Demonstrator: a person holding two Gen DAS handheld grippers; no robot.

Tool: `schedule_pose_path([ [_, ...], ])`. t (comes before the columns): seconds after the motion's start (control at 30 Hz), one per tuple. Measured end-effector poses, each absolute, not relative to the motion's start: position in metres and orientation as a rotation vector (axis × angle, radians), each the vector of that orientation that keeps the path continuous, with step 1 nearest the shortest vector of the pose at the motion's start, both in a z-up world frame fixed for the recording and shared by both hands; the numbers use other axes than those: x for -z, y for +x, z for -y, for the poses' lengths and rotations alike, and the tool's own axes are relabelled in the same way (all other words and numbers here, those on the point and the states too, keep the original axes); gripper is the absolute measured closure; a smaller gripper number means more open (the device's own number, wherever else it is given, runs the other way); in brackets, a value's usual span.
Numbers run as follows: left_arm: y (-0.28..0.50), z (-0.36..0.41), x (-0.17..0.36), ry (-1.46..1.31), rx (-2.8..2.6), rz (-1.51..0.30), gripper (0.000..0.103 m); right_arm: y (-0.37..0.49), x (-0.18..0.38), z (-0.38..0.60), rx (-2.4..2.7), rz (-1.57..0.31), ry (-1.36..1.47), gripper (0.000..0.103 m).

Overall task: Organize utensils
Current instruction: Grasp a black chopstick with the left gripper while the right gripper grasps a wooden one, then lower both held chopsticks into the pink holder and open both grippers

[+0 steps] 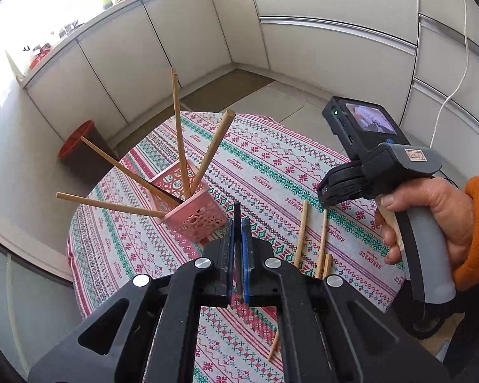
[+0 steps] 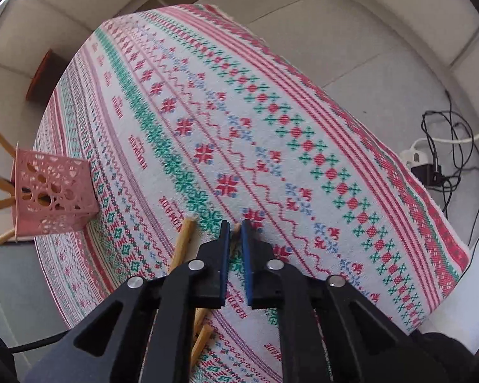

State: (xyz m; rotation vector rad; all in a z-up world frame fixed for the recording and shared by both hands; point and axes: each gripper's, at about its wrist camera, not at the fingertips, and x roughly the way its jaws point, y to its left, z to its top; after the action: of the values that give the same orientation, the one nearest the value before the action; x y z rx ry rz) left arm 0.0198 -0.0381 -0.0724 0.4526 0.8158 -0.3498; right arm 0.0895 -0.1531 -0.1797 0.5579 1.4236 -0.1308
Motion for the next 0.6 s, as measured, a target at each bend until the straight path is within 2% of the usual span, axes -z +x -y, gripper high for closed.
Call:
schedule_pose_path([
  [0.07,0.020,0.037,0.072,0.449,0.347,-0.817,0.099,0.089,0.178,0.144,0.120,-1.418,0.561,0.073],
  [0.13,0.021,0.036,0.072,0.447,0.343,-0.817,0.099,0.090,0.176,0.135,0.129,-1.411,0.532,0.066],
  [0.17,0.021,0.036,0.073,0.445,0.342,-0.816,0.099,0.090,0.178,0.133,0.147,-1.406,0.520,0.072],
  [0.23,0.021,0.034,0.072,0.440,0.340,-0.816,0.099,0.092,0.183,0.133,0.144,-1.400,0.547,0.095],
  [0.43,0.022,0.025,0.059,0.383,0.326,-0.771,0.099,0.091,0.177,0.158,0.101,-1.284,0.769,0.098],
  [0.6,0.023,0.011,0.037,0.276,0.362,-0.727,0.099,0.090,0.124,0.181,0.056,-1.109,0.808,0.098],
])
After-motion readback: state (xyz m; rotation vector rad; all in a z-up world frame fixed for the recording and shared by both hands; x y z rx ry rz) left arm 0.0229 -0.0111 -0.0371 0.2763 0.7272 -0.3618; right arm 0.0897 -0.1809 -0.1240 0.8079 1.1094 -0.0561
